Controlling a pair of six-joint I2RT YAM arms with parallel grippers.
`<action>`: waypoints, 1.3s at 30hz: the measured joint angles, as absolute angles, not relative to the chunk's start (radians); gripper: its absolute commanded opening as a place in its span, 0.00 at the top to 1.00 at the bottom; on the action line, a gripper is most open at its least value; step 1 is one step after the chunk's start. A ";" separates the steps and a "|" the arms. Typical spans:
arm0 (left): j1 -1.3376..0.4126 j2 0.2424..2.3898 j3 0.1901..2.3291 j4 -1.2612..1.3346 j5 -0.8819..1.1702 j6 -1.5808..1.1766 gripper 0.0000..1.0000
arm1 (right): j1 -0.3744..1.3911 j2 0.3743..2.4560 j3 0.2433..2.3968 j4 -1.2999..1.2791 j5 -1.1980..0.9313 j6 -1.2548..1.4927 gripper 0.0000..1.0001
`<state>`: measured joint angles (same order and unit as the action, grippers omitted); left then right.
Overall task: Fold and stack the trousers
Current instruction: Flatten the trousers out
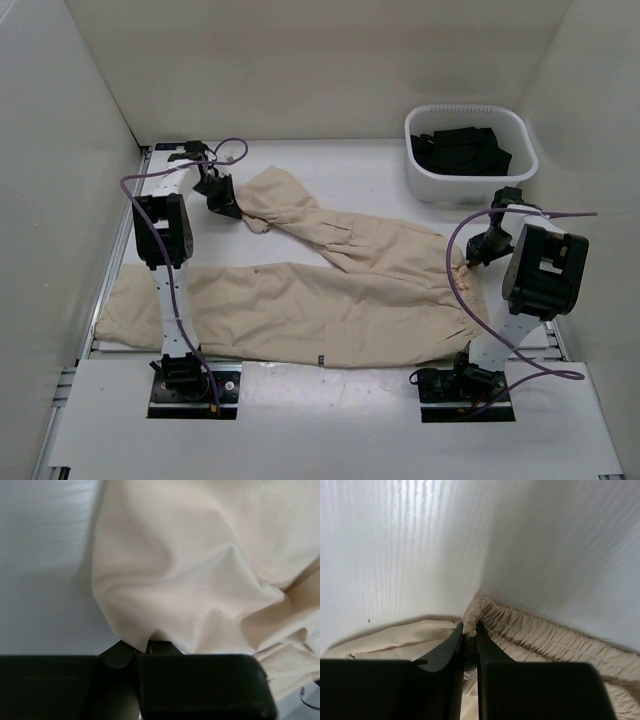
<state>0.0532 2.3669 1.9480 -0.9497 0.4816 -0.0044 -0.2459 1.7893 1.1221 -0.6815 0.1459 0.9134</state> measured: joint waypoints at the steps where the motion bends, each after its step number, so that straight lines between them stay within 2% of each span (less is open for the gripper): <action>1: 0.052 2.366 1.951 -0.951 0.464 -0.004 0.86 | -0.246 1.793 1.126 -0.681 0.144 0.907 1.00; 6: 0.051 2.265 1.929 -0.879 0.204 -0.004 0.86 | -0.244 1.794 1.130 -0.678 0.140 0.886 1.00; 11: 0.040 1.970 1.834 -0.733 -0.059 -0.004 0.86 | -0.230 1.793 1.130 -0.671 0.142 0.852 1.00; 14: -0.015 1.754 1.691 -0.642 -0.150 -0.004 0.86 | -0.206 1.793 1.130 -0.663 0.144 0.833 1.00; 17: -0.138 1.563 1.411 -0.573 -0.212 -0.004 0.86 | -0.186 1.793 1.131 -0.654 0.141 0.822 1.00; 18: -0.183 1.535 1.319 -0.572 -0.227 -0.002 0.82 | -0.182 1.793 1.130 -0.653 0.139 0.819 1.00; 20: -0.244 1.547 1.161 -0.606 -0.246 0.001 0.73 | -0.178 1.793 1.133 -0.654 0.134 0.805 0.92; 23: -0.223 1.694 1.092 -0.749 -0.242 0.006 0.66 | -0.176 1.794 1.145 -0.667 0.131 0.788 0.74; 24: -0.193 1.734 1.105 -0.788 -0.234 0.005 0.64 | -0.175 1.794 1.156 -0.679 0.136 0.778 0.66; 25: -0.153 1.763 1.147 -0.835 -0.222 0.005 0.45 | -0.175 1.794 1.168 -0.693 0.148 0.772 0.54; 26: -0.108 1.791 1.231 -0.882 -0.208 0.008 0.33 | -0.175 1.794 1.182 -0.708 0.161 0.773 0.48; 29: 0.028 1.876 1.605 -0.892 -0.152 0.007 0.15 | -0.173 1.792 1.233 -0.750 0.200 0.761 0.34; 31: 0.097 1.933 1.844 -0.824 -0.131 0.001 0.10 | -0.173 1.780 1.258 -0.762 0.212 0.760 0.29; 34: 0.157 2.025 2.087 -0.800 -0.132 0.000 0.00 | -0.169 1.763 1.303 -0.770 0.206 0.762 0.22; 36: 0.161 2.109 2.188 -0.800 -0.134 -0.001 0.00 | -0.162 1.761 1.342 -0.773 0.189 0.764 0.19; 39: 0.153 2.262 2.225 -0.813 -0.130 0.000 0.00 | -0.143 1.776 1.409 -0.762 0.152 0.760 0.15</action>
<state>0.1528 2.2623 2.2250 -0.8127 -0.1295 -0.0002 -0.1432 1.7760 1.4094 -0.7624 0.1516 0.7605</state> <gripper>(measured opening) 0.990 0.829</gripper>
